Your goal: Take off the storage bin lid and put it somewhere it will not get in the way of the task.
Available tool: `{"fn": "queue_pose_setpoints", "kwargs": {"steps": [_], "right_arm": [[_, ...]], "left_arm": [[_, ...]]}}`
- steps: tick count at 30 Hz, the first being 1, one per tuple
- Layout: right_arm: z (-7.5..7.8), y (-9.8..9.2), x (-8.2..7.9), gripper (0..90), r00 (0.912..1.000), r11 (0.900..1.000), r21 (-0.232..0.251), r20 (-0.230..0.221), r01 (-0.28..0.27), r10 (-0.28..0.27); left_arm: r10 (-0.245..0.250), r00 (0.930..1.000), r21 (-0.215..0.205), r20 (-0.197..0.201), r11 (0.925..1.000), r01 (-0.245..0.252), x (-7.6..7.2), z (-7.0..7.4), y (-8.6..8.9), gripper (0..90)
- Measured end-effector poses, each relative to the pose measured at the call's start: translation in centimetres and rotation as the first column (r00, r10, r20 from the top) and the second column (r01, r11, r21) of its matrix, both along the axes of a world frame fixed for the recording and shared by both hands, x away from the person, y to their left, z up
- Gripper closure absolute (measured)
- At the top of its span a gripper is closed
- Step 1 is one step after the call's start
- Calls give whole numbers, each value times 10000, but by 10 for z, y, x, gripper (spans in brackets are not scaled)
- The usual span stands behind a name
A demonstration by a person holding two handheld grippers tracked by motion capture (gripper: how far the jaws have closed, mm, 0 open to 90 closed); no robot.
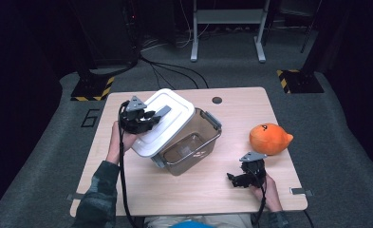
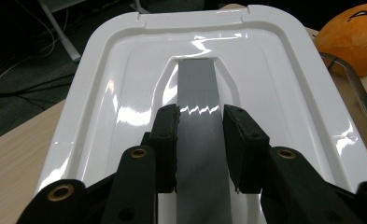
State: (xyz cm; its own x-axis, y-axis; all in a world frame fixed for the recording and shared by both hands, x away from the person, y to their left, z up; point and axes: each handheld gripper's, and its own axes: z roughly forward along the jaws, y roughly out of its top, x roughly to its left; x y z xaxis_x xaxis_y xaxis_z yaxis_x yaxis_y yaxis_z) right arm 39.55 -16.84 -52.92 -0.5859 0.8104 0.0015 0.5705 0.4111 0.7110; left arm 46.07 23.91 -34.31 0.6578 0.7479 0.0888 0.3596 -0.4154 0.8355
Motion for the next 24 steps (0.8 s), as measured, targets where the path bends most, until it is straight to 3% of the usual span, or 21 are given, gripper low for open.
{"fn": "queue_pose_setpoints", "kwargs": {"steps": [11,24], "right_arm": [[0,0,0,0,10000,10000,7,5,-21,21],[0,-1,0,0,9999,9999,-44,14,-100,100]], "left_arm": [[608,9980,-46,166,9981,-607,-3,1,25,666],[1708,9853,-227,89,9851,-1706,-3,-5,59,665]]}}
